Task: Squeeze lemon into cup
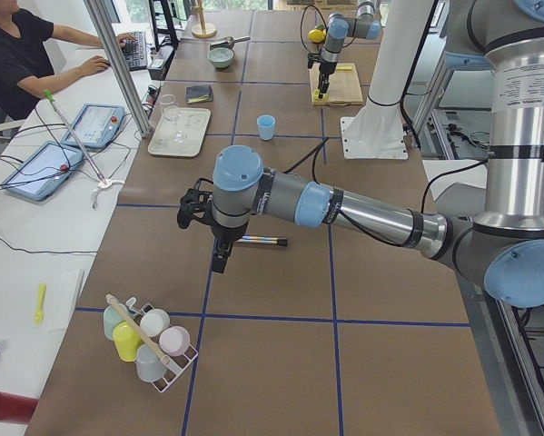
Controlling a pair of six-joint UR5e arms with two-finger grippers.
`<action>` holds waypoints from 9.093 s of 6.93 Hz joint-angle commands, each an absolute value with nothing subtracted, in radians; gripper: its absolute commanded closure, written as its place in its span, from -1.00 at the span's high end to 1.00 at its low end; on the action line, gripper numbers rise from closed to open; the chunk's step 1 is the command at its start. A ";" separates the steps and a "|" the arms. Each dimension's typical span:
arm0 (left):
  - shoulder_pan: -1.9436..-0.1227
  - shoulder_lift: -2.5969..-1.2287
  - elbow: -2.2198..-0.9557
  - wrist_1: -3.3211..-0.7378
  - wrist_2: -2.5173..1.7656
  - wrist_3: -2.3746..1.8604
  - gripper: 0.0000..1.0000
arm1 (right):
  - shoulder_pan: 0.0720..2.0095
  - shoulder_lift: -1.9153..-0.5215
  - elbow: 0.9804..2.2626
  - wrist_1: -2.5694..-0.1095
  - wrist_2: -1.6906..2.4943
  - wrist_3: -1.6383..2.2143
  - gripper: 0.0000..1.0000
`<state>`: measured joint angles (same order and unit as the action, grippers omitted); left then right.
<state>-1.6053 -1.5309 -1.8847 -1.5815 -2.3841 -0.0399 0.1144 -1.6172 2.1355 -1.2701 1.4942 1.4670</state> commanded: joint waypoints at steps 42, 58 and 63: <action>-1.269 -1.710 -1.869 -1.229 -2.389 -0.182 1.00 | 0.979 -1.177 1.933 -1.652 2.182 0.780 1.00; -0.979 -1.829 -1.454 -1.635 -2.364 -0.472 1.00 | 1.353 -1.462 1.956 -1.655 2.416 0.299 1.00; -0.974 -1.827 -1.457 -1.638 -2.364 -0.472 -1.00 | 1.353 -1.454 1.956 -1.657 2.416 0.301 1.00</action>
